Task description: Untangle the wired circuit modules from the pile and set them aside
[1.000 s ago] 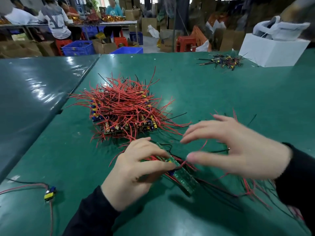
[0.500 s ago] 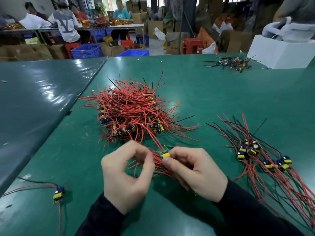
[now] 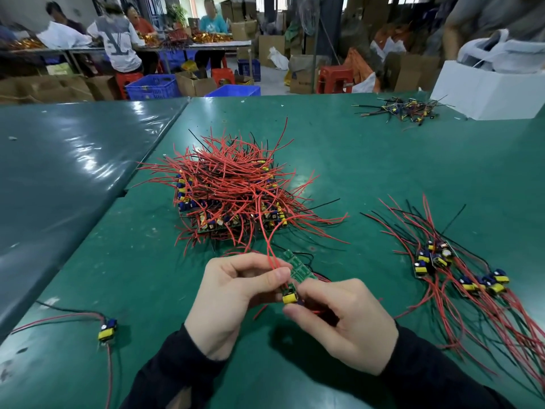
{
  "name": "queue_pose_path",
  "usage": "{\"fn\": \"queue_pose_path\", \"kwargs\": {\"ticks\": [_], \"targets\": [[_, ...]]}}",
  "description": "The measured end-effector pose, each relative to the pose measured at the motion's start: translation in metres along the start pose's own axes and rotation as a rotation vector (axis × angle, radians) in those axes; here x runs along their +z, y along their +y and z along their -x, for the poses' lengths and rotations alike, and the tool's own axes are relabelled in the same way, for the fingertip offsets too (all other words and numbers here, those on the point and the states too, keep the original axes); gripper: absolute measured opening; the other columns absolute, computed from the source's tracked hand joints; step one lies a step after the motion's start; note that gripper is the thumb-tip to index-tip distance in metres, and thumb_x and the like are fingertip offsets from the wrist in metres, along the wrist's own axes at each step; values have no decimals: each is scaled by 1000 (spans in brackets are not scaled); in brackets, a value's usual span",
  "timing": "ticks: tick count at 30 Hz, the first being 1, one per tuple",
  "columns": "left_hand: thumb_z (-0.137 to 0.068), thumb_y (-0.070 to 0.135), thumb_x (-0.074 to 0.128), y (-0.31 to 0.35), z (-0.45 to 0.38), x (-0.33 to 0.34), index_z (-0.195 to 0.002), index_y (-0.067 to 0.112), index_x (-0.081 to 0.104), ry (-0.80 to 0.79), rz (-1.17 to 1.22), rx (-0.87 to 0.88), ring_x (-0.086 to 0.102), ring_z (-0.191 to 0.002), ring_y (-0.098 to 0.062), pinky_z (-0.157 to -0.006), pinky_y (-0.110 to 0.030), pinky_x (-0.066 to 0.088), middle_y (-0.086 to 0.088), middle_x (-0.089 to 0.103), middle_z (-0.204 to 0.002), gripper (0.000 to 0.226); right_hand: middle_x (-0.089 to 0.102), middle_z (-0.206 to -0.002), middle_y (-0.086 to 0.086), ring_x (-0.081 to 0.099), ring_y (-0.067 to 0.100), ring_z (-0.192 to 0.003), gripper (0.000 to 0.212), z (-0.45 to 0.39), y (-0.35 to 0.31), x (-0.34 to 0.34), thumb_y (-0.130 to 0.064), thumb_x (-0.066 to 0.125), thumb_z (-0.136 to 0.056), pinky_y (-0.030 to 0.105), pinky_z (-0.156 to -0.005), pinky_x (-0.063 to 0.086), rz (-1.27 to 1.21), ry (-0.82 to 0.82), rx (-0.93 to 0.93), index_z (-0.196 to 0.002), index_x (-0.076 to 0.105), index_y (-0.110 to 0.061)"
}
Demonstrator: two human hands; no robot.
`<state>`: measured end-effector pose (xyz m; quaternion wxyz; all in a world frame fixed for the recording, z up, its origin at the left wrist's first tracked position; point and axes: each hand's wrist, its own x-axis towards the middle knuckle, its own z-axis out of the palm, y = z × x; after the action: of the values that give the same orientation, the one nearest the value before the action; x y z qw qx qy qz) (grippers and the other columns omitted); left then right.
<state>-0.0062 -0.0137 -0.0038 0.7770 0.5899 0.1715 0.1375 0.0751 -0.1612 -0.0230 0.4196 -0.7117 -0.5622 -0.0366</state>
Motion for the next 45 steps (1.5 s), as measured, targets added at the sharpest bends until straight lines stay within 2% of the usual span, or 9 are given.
{"fn": "queue_pose_path", "kwargs": {"ticks": [7, 15, 20, 25, 27, 30, 36, 41, 45], "targets": [[-62, 5, 68, 4, 0, -2, -76, 5, 77, 33, 121, -37, 72, -65, -23, -53, -21, 54, -19, 73, -79, 16, 38, -57, -9, 34, 12, -50, 27, 0, 1, -2, -31, 57, -91, 23, -48, 32, 23, -52, -2, -72, 56, -11], [-57, 12, 71, 13, -3, -9, -77, 10, 78, -8, 241, -26, 73, -70, -23, -59, -24, 57, -14, 74, -77, 21, 49, -45, 1, 40, 7, -40, 27, 0, -4, -6, -25, 58, -91, 18, -47, 34, -437, -142, 179, -71, 57, -7], [-17, 18, 98, 17, -2, -15, -66, 11, 76, -107, 415, -178, 71, -59, -19, -52, -26, 56, -6, 69, -62, 53, 52, -49, -7, 43, -1, -38, 15, -1, -8, -10, -16, 53, -91, 8, -42, 32, -801, -274, 307, -81, 64, -12], [-14, 19, 98, 14, -2, -12, -64, 11, 75, -87, 464, -216, 69, -54, -16, -45, -25, 55, -5, 67, -60, 55, 53, -49, -9, 44, -3, -38, 17, -2, -9, -12, -14, 54, -92, 6, -46, 33, -787, -303, 321, -81, 64, -4], [-32, 14, 94, 13, -2, -10, -62, 12, 75, -51, 413, -172, 69, -54, -16, -44, -24, 54, -6, 67, -60, 36, 52, -48, -10, 44, -3, -40, 25, -2, -10, -12, -20, 57, -91, 8, -47, 34, -758, -294, 313, -76, 62, 0], [-56, 11, 71, 9, -2, -4, -58, 14, 72, 55, 275, 8, 71, -58, -18, -46, -22, 53, -6, 67, -61, 4, 51, -46, -7, 44, 4, -40, 30, -2, -10, -11, -30, 59, -86, 13, -48, 34, -709, -245, 313, -70, 60, -5], [-67, 1, 70, 1, 2, 6, -59, 9, 65, 276, 57, 355, 71, -61, -31, -44, -23, 51, -6, 70, -69, 12, 45, -44, 3, 38, 12, -41, 36, 2, -8, -1, -36, 60, -86, 21, -47, 33, -499, -143, 295, -63, 53, -9], [-58, 11, 73, 3, 6, 10, -66, 12, 72, 173, 101, 256, 70, -58, -27, -47, -27, 54, -10, 68, -66, 8, 52, -47, 14, 43, 24, -43, 54, -3, -2, -8, -63, 53, -75, 40, -46, 39, -201, -24, 387, -53, 63, -15], [-53, 14, 75, 0, 11, 18, -62, 11, 70, 138, 114, 208, 69, -55, -24, -45, -26, 52, -9, 69, -68, 11, 66, -64, -6, 60, 8, -61, 34, -5, -4, -8, -53, 62, -76, 26, -60, 47, -273, 74, 340, -72, 73, -21]]}}
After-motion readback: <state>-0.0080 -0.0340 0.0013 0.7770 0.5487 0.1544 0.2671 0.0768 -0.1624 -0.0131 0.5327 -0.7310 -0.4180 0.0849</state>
